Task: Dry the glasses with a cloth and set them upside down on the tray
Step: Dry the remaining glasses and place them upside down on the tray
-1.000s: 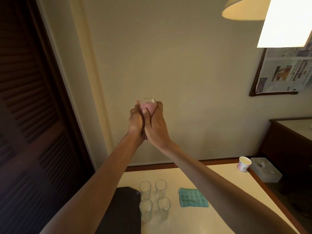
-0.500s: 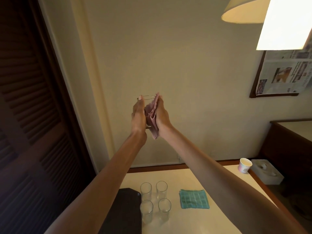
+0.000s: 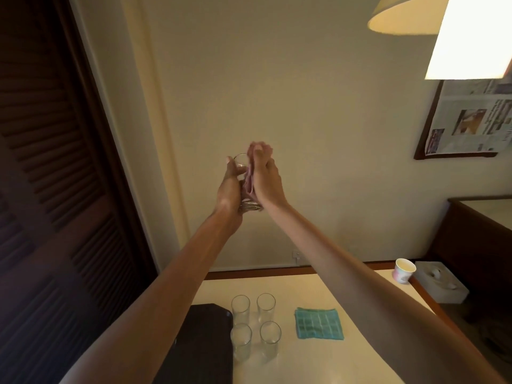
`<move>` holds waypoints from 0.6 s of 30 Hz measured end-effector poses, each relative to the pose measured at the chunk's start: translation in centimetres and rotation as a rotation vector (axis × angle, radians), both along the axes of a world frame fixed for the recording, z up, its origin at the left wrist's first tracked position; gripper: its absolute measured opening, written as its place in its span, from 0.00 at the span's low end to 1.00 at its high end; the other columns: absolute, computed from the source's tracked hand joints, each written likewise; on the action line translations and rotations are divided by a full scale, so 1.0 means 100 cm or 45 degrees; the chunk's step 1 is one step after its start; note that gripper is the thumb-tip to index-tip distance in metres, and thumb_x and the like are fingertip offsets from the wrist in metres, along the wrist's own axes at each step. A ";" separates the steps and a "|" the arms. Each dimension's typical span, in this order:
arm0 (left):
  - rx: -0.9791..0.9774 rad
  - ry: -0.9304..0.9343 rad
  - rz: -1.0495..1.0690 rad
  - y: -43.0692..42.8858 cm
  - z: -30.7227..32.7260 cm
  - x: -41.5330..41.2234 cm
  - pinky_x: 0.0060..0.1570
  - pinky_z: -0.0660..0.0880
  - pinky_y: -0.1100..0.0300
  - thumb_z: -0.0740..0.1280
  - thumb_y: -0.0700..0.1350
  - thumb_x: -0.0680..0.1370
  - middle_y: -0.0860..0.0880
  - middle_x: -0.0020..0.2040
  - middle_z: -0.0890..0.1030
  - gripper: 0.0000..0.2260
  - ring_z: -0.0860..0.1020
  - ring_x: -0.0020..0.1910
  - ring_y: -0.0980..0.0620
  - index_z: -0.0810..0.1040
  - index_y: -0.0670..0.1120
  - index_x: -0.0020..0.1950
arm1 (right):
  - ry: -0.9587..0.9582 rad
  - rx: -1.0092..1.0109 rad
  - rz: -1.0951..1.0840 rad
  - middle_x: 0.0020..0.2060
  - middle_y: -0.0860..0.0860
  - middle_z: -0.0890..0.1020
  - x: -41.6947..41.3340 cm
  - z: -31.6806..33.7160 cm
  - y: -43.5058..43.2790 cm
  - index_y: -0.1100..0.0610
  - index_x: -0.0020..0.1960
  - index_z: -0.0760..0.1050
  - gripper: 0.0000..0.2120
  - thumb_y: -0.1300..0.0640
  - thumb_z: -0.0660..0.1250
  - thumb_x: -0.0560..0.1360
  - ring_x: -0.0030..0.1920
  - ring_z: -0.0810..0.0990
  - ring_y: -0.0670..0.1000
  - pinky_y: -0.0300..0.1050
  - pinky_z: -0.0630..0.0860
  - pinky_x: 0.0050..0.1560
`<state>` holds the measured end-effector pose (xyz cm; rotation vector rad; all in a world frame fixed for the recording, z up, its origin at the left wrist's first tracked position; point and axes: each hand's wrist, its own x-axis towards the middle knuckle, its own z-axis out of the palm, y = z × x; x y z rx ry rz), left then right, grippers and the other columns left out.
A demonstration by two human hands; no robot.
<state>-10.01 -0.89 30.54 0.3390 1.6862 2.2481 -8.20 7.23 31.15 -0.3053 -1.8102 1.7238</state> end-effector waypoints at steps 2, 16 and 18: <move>-0.025 0.037 -0.001 0.002 0.003 0.003 0.33 0.77 0.56 0.56 0.64 0.85 0.48 0.41 0.86 0.24 0.84 0.37 0.46 0.81 0.46 0.54 | -0.119 -0.410 0.144 0.33 0.55 0.84 0.002 0.010 0.003 0.55 0.31 0.82 0.32 0.33 0.57 0.78 0.34 0.83 0.54 0.48 0.77 0.44; 0.079 -0.147 -0.009 -0.012 -0.011 0.001 0.32 0.78 0.61 0.56 0.57 0.87 0.48 0.40 0.87 0.21 0.84 0.37 0.50 0.83 0.46 0.50 | 0.210 0.687 -0.217 0.64 0.51 0.75 0.011 -0.038 -0.016 0.61 0.74 0.59 0.31 0.40 0.57 0.82 0.58 0.78 0.46 0.38 0.77 0.59; 0.137 -0.126 -0.027 -0.012 -0.017 0.001 0.44 0.81 0.54 0.53 0.59 0.87 0.44 0.52 0.88 0.25 0.86 0.49 0.48 0.84 0.45 0.57 | 0.160 0.515 -0.172 0.54 0.53 0.82 0.009 -0.031 -0.011 0.58 0.66 0.69 0.26 0.38 0.57 0.81 0.48 0.83 0.46 0.41 0.81 0.49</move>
